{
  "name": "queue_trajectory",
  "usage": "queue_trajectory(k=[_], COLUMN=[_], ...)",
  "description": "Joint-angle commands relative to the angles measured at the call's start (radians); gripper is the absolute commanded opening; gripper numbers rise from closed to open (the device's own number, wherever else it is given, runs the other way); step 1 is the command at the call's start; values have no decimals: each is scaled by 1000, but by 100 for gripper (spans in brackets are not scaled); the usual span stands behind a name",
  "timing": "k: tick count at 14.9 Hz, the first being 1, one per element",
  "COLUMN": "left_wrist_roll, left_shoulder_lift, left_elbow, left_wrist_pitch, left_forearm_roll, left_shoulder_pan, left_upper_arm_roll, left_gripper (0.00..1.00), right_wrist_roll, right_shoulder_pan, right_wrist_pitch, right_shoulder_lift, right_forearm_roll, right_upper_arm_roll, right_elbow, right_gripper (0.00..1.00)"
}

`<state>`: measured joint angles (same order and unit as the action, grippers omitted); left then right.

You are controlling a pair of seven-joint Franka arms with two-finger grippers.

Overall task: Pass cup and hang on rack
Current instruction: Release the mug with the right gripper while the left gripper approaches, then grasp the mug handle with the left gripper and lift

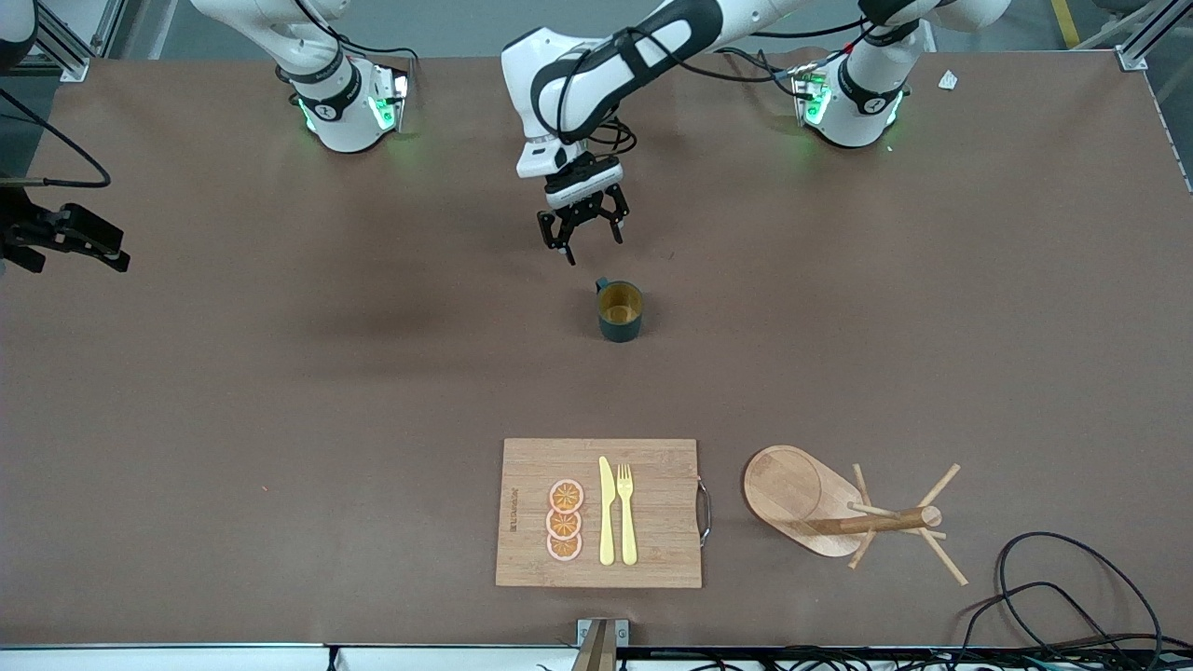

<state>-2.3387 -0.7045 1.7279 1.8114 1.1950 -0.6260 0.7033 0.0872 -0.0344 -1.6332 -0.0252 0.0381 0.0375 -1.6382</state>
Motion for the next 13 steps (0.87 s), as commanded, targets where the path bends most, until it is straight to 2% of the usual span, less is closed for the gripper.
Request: queue_trajectory(k=[1,4,9,13], left_wrist_roll=[-14,-19,-31,-27], left_shoulder_lift=[-46,-65,-89,-95], left_elbow=[-73,-92,-129,-139], left_wrist_pitch=[-57,-57,-57,-57], left_forearm_roll=[28,25,28,26], left_shoulder_pan=[-105,-176,-181,-181], left_upper_arm_roll=[-98,-186,-189,-217], left_gripper=[89,86,72,67], right_wrist_roll=[16,16,16,16], right_shoulder_pan=[-16,-16,-18,-15], right_wrist_pitch=[9,7,7,7], right_shoulder_lift=[-5,-5,-5,-5], right_forearm_roll=[2,2,2,2], right_upper_arm_roll=[-8,-8,-8,-8], right_elbow=[1,1,3,3], right_gripper=[100,100,100,100])
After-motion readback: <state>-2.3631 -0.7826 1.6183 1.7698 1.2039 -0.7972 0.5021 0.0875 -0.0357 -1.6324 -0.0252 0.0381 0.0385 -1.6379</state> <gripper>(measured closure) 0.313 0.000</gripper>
